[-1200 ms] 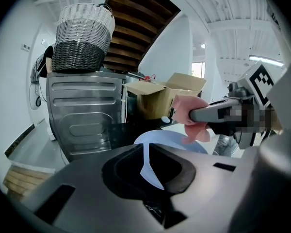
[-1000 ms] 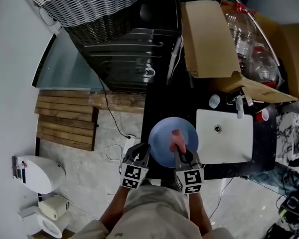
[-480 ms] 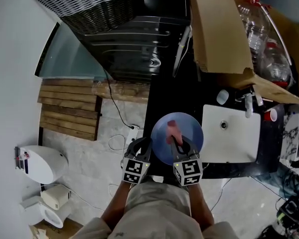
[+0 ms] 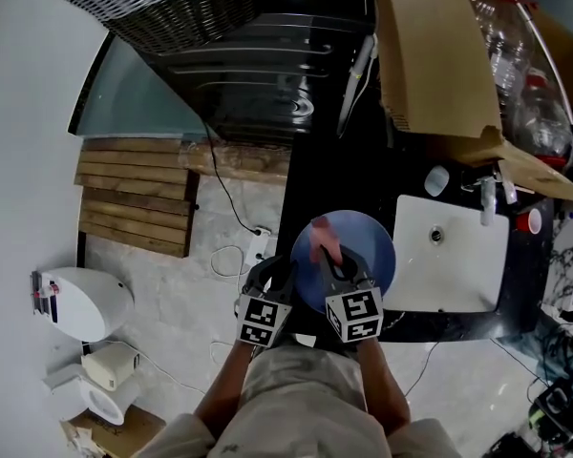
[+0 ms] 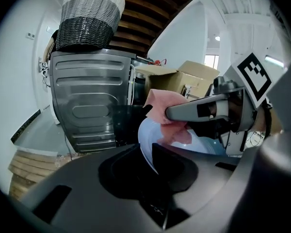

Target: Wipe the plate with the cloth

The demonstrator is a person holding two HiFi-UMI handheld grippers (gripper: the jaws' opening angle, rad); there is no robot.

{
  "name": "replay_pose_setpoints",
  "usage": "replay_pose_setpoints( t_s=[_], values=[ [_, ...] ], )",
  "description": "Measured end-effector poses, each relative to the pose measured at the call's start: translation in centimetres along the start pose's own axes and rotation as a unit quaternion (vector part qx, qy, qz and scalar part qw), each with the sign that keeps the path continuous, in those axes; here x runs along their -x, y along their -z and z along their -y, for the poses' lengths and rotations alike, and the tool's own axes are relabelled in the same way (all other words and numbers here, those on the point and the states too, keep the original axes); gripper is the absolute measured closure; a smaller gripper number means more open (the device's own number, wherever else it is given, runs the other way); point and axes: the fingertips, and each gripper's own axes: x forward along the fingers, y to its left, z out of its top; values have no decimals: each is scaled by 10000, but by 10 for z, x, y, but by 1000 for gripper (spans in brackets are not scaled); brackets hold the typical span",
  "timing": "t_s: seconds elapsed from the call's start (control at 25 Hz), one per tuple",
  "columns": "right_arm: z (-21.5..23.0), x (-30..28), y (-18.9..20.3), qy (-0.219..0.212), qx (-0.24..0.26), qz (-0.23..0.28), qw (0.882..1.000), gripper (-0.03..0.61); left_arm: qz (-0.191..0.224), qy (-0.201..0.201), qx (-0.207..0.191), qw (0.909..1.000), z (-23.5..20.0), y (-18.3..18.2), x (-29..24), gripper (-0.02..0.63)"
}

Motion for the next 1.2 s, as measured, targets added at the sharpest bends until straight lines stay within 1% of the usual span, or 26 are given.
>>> replay_pose_setpoints(
  t_s=[0.24, 0.44, 0.8, 1.2],
  values=[
    [2, -16, 5, -79, -125, -98, 9998, 552, -96, -18, 31, 9999, -2, 4, -7, 537],
    [6, -30, 8, -39, -114, -191, 9997, 552, -155, -41, 71, 9998, -4, 6, -12, 537],
    [19, -50, 24, 366, 112, -658, 9971, 552, -162, 4, 125, 9998, -4, 6, -16, 538],
    [33, -56, 29, 634, 104, -938, 9935, 553, -158, 68, 166, 9997, -4, 8, -16, 538]
  ],
)
